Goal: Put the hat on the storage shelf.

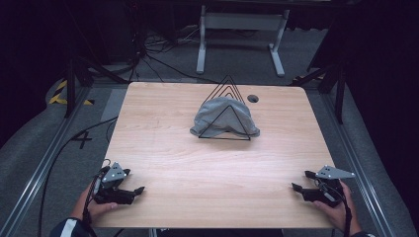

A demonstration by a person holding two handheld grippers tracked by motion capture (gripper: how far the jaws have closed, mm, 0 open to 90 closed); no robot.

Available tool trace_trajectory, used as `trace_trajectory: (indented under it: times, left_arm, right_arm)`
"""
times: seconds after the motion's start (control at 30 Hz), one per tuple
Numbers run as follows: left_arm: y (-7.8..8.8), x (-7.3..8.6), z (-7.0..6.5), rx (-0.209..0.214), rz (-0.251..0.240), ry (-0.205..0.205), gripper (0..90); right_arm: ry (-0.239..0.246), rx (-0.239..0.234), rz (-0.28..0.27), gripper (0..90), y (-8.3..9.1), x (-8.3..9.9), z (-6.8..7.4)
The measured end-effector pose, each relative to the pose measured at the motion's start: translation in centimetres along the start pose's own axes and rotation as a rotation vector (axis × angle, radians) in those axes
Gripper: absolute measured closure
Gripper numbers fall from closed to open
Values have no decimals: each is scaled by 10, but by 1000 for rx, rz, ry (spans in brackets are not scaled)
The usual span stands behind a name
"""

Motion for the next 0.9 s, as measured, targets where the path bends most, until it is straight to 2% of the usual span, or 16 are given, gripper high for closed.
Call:
trace_trajectory:
  times: [0.9]
  left_arm:
    - [0,0,0,-2,1,1,149]
  right_arm:
    - [-7,15,5,228,0,0,-1]
Point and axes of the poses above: each handheld gripper's, and its own axes: y roughly backward along the jaws, x roughly out of its underside, z roughly to its left, the point moved 3 cm from there along -y, roughly forward along the jaws
